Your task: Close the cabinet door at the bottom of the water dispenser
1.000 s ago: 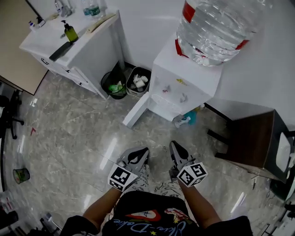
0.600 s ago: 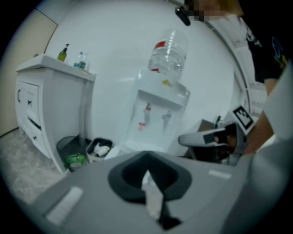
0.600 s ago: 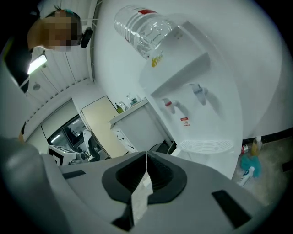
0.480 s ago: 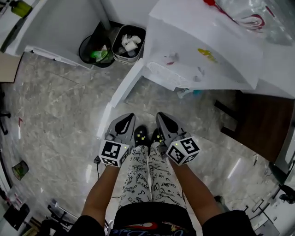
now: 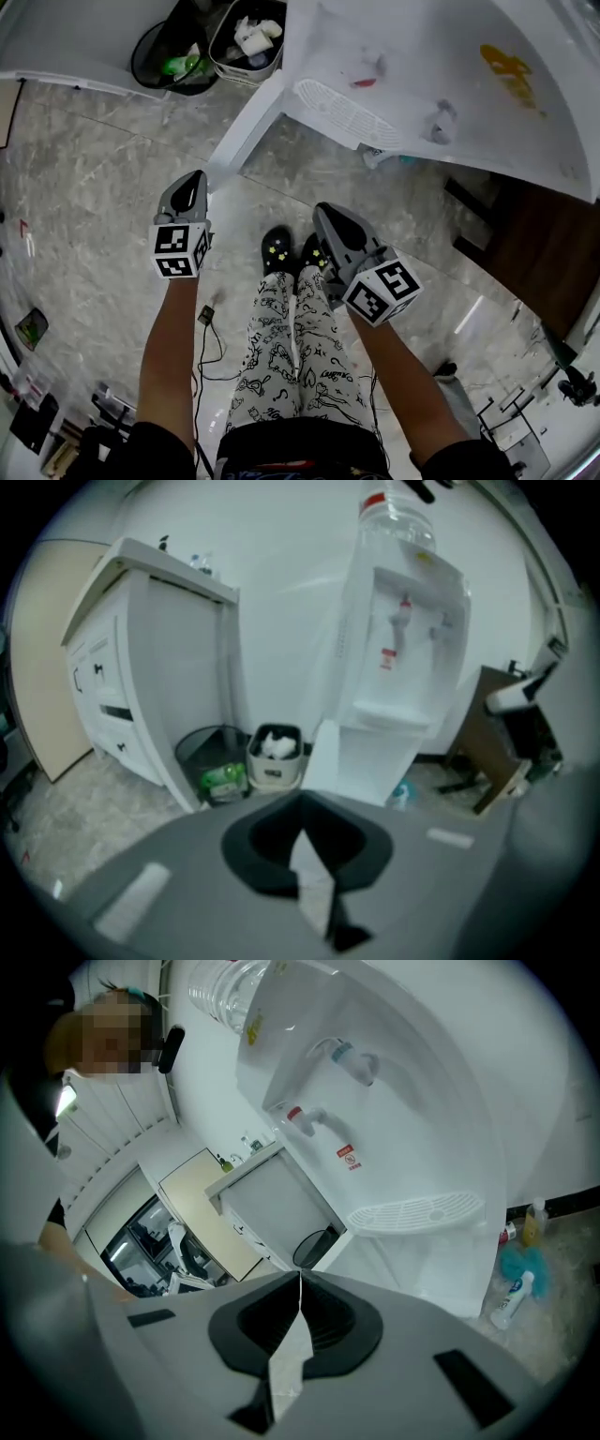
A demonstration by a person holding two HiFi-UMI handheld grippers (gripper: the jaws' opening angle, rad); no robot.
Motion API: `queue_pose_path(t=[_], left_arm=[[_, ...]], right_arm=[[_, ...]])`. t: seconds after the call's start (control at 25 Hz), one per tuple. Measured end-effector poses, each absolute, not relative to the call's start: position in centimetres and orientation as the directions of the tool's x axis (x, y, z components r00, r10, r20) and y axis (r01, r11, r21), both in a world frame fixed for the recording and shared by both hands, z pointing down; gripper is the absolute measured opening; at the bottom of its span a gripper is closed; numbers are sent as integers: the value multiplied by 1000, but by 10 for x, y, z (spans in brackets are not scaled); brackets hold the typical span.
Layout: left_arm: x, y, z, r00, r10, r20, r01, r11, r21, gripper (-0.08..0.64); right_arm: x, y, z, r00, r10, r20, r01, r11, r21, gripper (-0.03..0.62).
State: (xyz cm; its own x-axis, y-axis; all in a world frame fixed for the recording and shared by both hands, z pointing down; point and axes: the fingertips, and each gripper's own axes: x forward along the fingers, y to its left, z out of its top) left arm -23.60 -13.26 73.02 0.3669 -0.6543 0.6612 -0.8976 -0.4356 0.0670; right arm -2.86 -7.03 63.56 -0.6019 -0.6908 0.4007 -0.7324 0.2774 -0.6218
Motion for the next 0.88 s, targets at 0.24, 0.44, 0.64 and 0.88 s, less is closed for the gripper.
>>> queue_pose_path(t=[0.24, 0.44, 0.64, 0.88], left_arm=[[-255, -135, 769, 321, -589, 742, -870, -493, -15, -3], [-264, -133, 793, 291, -530, 797, -851, -524, -38, -5], [-225, -115, 798, 394, -451, 801, -755, -656, 3, -5], [-156, -84, 798, 511, -434, 742, -748, -650, 136, -5]], right_arm=[[-12, -76, 654, -567, -709, 419, -746, 228, -625, 17], [-17, -84, 662, -597, -686, 415, -745, 283, -604, 17], [-6, -83, 665, -595, -684, 421, -749, 282, -599, 17], [17, -71, 667, -555, -713, 429, -757, 218, -616, 17]])
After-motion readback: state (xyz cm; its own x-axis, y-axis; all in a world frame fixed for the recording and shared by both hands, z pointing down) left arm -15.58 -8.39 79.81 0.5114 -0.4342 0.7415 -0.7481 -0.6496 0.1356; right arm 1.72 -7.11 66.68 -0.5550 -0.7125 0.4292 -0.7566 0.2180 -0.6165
